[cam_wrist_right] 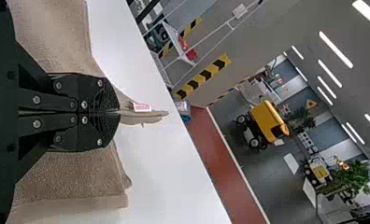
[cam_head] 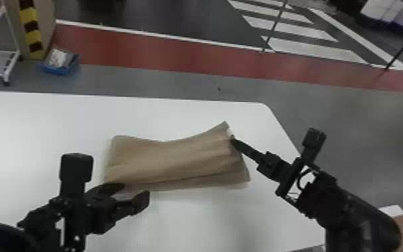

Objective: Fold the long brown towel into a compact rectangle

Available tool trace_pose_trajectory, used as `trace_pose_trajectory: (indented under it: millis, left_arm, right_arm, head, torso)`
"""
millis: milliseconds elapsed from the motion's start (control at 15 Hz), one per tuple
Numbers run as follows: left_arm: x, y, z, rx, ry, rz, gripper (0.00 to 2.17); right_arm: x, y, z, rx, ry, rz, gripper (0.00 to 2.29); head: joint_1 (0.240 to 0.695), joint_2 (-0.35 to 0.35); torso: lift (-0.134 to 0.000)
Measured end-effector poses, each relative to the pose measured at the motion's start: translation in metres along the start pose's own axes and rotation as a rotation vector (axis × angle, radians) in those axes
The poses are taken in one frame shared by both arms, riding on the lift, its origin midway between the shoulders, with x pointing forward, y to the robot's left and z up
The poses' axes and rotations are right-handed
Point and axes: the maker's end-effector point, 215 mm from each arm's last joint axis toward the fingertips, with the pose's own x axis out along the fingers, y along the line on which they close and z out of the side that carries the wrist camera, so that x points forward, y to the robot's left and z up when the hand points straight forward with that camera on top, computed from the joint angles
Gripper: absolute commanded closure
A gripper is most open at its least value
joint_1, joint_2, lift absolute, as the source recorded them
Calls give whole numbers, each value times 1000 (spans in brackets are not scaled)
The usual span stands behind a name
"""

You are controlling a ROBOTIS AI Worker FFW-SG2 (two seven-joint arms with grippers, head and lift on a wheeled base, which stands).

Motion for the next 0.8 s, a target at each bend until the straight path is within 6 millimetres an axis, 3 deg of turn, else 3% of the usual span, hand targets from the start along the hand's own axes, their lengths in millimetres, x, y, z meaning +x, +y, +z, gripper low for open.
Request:
trace_pose_trajectory:
  millis: [267,600,800]
  left_arm:
    - [-10,-3,12,-15,-19,-24,326]
    - [-48,-11,34,-71,-37,-82,326]
    - [-64,-1,43,-76,-46,-77,326]
  right_arm:
    - [11,9,-8,3,20,21,1301]
    - [17,23,-8,-18,27,37,1301]
    - [18,38,2,-35,6,62,1301]
  head:
    - [695,-350]
    - [695,-330]
    - [695,-309]
  torso:
    - [-123]
    - [-123]
    - [-123]
